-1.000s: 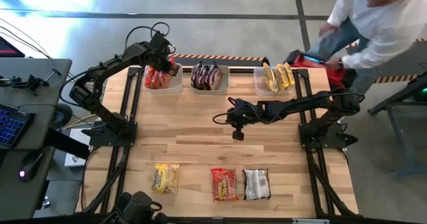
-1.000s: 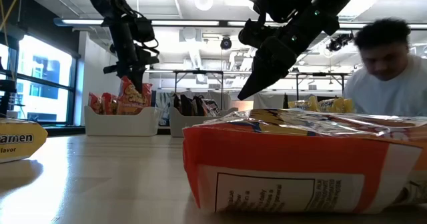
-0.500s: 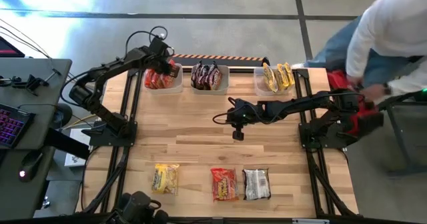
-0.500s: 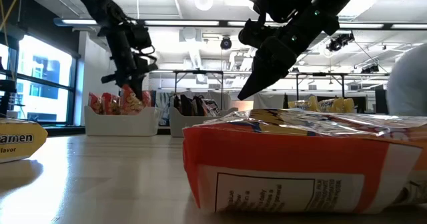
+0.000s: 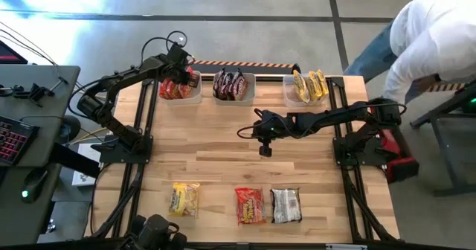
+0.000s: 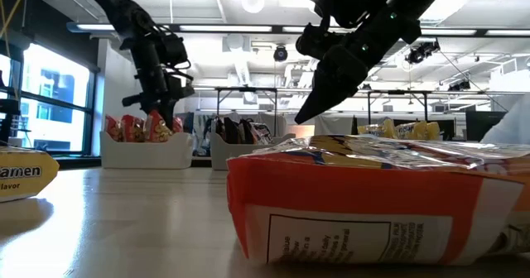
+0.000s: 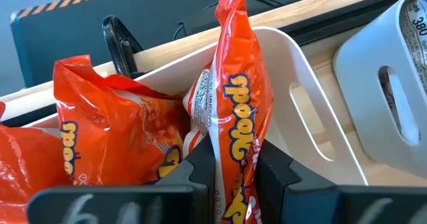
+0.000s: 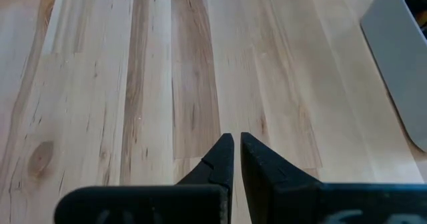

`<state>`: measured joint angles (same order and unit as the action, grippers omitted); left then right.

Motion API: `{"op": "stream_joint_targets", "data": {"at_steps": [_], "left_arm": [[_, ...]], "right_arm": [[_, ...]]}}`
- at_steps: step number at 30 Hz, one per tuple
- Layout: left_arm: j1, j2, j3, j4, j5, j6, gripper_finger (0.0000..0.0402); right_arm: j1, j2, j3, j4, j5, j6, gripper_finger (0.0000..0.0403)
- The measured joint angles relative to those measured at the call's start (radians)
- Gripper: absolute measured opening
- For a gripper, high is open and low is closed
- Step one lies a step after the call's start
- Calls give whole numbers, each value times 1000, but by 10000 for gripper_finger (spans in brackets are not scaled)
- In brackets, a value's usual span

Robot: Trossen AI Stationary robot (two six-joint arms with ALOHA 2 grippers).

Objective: Sort Maruchan noodles
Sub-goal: Put the orange noodle pack into the white bin

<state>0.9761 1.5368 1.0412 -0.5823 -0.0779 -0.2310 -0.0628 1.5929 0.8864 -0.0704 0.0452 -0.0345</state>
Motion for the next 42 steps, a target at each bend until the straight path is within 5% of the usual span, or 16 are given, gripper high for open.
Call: {"op": "stream_joint_targets", "data": {"at_steps": [16, 33, 42], "left_arm": [[-4, 0, 0, -40, -78, 29, 58], [-3, 0, 0, -78, -121, 106, 126], [-3, -33, 0, -83, -123, 137, 131]], "right_arm": [[0, 0, 0, 0, 0, 8, 11], [0, 0, 0, 0, 0, 8, 11], [0, 0, 0, 0, 0, 8, 11]]}}
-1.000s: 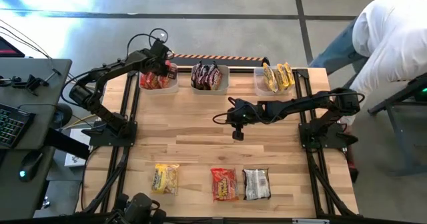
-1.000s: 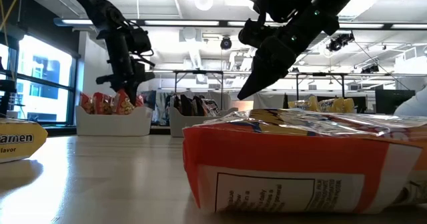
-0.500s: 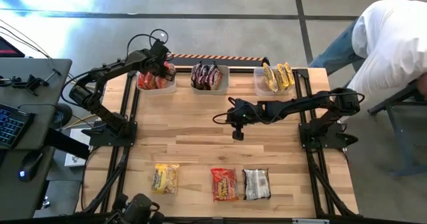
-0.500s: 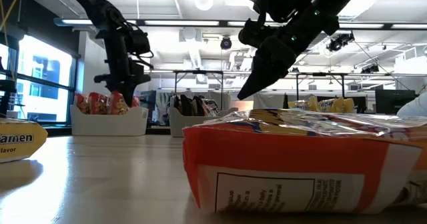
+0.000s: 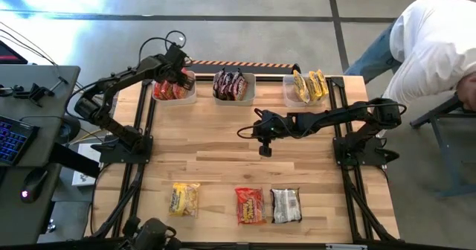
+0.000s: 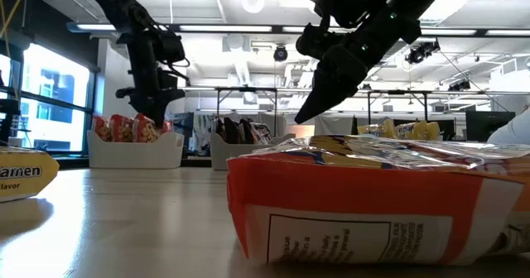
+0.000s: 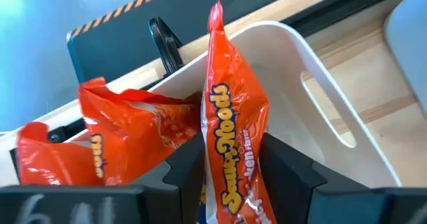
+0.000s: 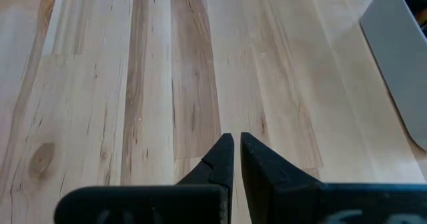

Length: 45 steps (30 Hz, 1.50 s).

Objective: Sort Maruchan noodles
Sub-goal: Put the orange noodle pack into the white bin

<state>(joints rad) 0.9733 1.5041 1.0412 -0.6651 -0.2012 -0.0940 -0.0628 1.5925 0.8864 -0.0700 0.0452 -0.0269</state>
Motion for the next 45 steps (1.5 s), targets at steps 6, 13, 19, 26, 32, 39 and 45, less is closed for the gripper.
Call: {"op": "stream_joint_targets", "data": {"at_steps": [6, 13, 19, 26, 32, 39, 45], "left_arm": [[0, -67, 0, 0, 2, 13, 131], [-6, -95, 0, -2, 80, 49, 131], [-57, -95, 0, -16, 130, 142, 125], [-88, -94, -86, 57, 152, 170, 60], [-76, -93, -134, 80, 89, 166, 4], [-76, -96, -134, 88, -19, 151, 7], [-76, -141, -135, 95, -26, 156, 1]], "right_arm": [[0, 0, 0, 0, 0, -7, 11], [0, 0, 0, 7, 0, -7, 11], [0, 0, 0, 8, 0, -7, 11], [0, 0, 0, 9, 0, -7, 11], [0, 0, 0, 8, 0, -8, 11], [0, 0, 0, 8, 0, -15, 11], [0, 0, 0, 13, 2, -29, 11]]}}
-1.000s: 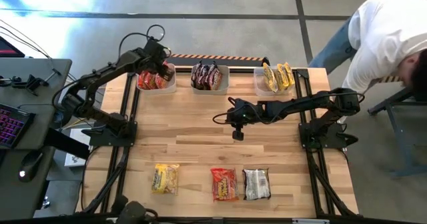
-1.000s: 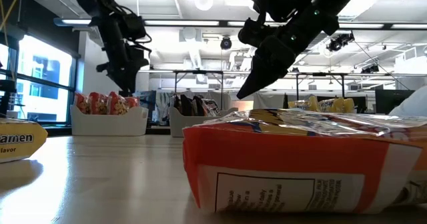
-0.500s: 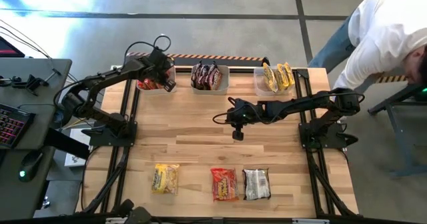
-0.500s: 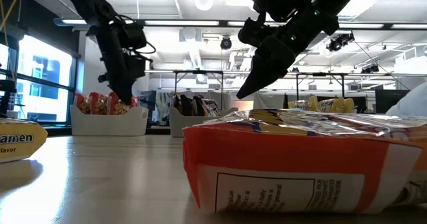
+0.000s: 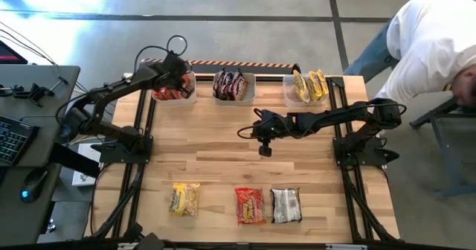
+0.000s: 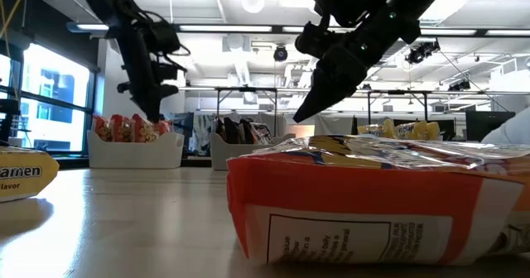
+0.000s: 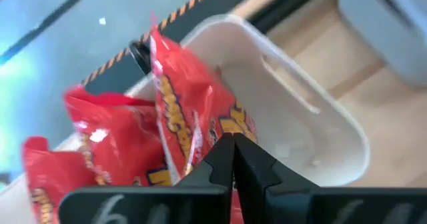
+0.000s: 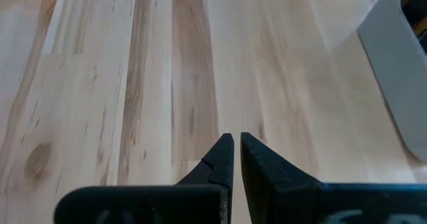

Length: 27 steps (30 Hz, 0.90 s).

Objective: Sort Maruchan noodles
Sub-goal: Put the orange noodle pack into the white bin, then adjust the yellow noodle pack

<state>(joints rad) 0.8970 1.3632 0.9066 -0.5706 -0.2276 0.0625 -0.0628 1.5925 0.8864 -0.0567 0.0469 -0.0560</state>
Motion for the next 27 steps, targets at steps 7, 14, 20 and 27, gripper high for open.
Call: {"op": "stream_joint_targets", "data": {"at_steps": [7, 14, 20, 27], "left_arm": [[-39, -176, -93, 138, 51, -25, 0], [-167, -414, -286, 385, 182, -104, 0], [-313, -530, -406, 612, 192, -163, 0], [-431, -533, -474, 763, 195, -136, 0]], "right_arm": [[20, -1, -74, 233, 67, -56, 2], [20, -1, -304, 758, 72, -26, 0], [20, -74, -373, 840, 228, -4, 0], [16, -249, -352, 503, 477, 33, 0]]}}
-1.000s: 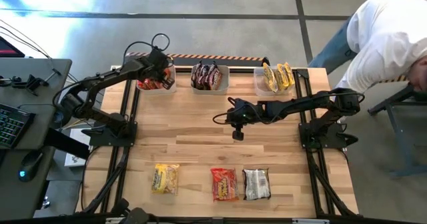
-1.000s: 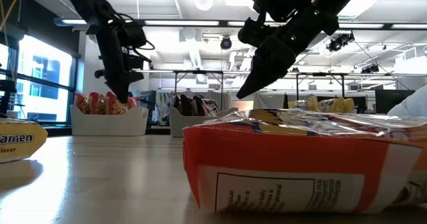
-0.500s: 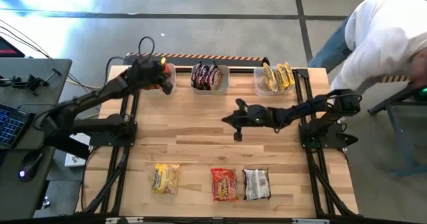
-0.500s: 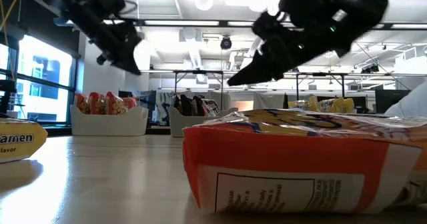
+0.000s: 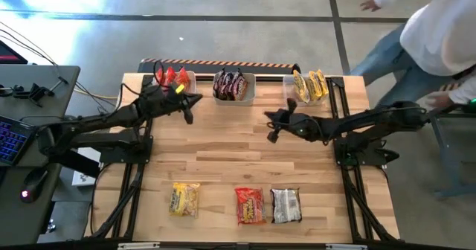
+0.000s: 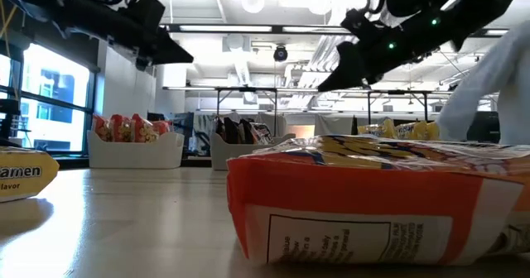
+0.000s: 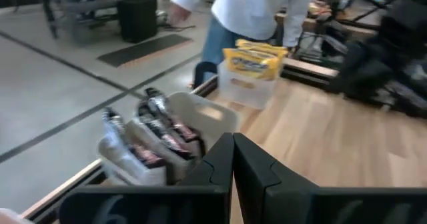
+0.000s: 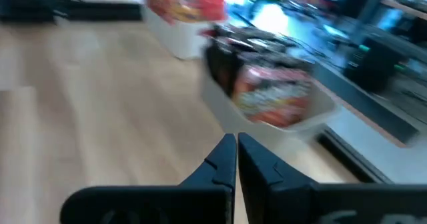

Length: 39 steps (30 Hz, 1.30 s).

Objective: Sort Maruchan noodles
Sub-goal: Adjust the yellow noodle pack

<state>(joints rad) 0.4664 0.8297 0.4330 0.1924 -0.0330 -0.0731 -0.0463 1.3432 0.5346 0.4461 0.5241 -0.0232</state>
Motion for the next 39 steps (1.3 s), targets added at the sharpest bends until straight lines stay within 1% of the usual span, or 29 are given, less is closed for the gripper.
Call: {"op": "stream_joint_targets", "data": {"at_steps": [5, 9, 13, 24, 29, 34, 39], "left_arm": [[-71, 10, -47, 112, 1, 31, 0], [-106, 10, -74, 182, 1, 56, 0], [-129, 9, -92, 237, 0, 49, 0], [-174, 10, -94, 227, 0, 26, 0], [-192, 10, -94, 225, 0, 24, 0], [-209, 10, -93, 224, 0, 21, 0], [-233, 10, -93, 224, 0, 21, 0]], "right_arm": [[-30, -102, 1, -203, 111, 52, 0], [-100, -123, 1, -303, 181, 100, 0], [-208, -122, 1, -343, 177, 151, 0], [-461, -121, 1, -423, 158, 208, 0], [-521, -121, 1, -462, 153, 211, 0], [-565, -121, 1, -506, 147, 251, 0], [-585, -123, 1, -510, 150, 218, 0]]}}
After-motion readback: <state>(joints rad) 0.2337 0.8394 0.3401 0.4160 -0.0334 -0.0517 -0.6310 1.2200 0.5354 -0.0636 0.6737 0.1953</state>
